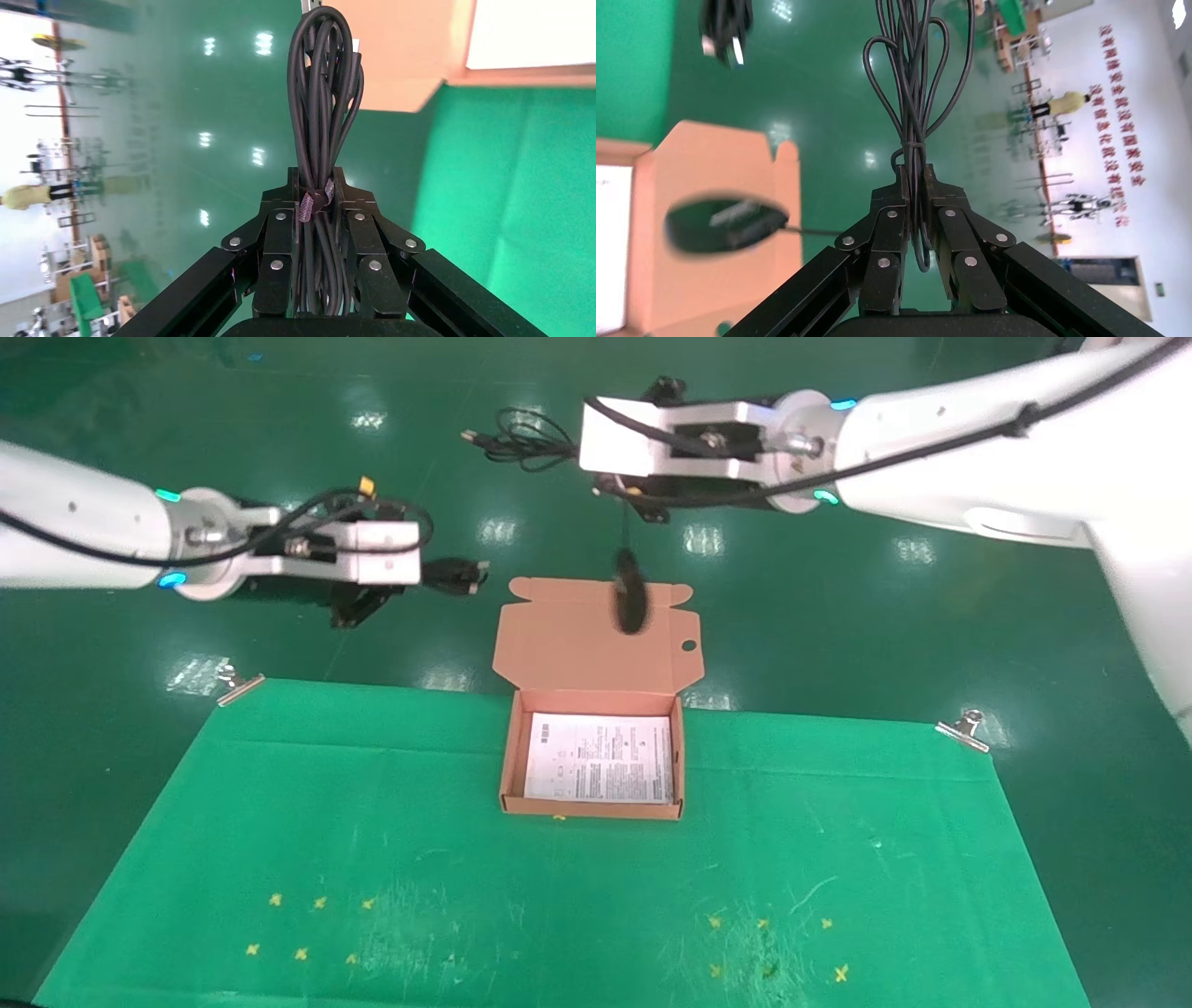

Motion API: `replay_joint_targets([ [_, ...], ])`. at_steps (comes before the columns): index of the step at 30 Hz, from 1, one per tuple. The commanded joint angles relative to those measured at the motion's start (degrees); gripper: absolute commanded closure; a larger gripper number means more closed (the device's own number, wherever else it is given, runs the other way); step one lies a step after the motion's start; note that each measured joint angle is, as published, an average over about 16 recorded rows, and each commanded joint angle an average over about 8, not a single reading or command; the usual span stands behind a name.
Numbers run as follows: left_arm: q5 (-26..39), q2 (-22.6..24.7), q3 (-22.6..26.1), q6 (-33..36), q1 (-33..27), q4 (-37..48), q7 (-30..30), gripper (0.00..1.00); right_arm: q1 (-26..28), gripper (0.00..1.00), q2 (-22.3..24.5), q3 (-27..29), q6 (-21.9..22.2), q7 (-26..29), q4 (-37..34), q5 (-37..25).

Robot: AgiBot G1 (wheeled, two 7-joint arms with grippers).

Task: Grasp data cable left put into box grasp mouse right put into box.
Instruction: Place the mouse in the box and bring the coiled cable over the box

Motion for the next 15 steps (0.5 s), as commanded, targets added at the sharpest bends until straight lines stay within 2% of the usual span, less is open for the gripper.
replay_joint_targets([
  [1,0.34,0.67,-0.11,-0.81,-0.43,0.53,0.04,1.00,0.85,1.00,-1.57,0.31,0.79,-1.18,-1.93,0.61],
  [15,1.42,2.28,-0.77,-3.12,-2.90,2.90,-0.12,1.00,4.75,1.00,-4.45,-0.49,1.90,-4.95,-6.07,2.88],
])
